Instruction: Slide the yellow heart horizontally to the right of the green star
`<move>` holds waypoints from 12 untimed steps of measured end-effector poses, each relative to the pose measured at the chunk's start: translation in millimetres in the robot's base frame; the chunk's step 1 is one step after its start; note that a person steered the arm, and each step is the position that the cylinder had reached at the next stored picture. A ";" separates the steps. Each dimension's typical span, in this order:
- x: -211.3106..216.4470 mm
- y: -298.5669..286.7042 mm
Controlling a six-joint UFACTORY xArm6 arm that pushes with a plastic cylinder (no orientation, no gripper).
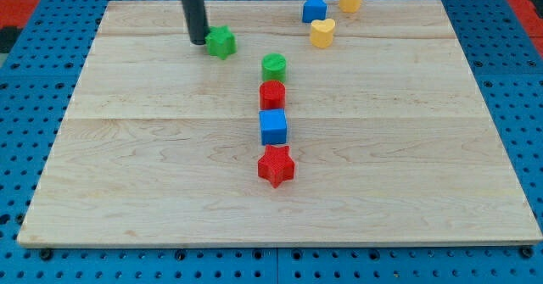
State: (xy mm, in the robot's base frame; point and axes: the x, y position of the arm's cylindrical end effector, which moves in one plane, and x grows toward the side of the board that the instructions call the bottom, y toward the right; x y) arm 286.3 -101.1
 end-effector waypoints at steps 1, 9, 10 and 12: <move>-0.3 -2.8; -13.0 171.8; -7.8 142.4; 5.8 89.0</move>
State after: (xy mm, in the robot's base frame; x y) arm 292.1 -12.1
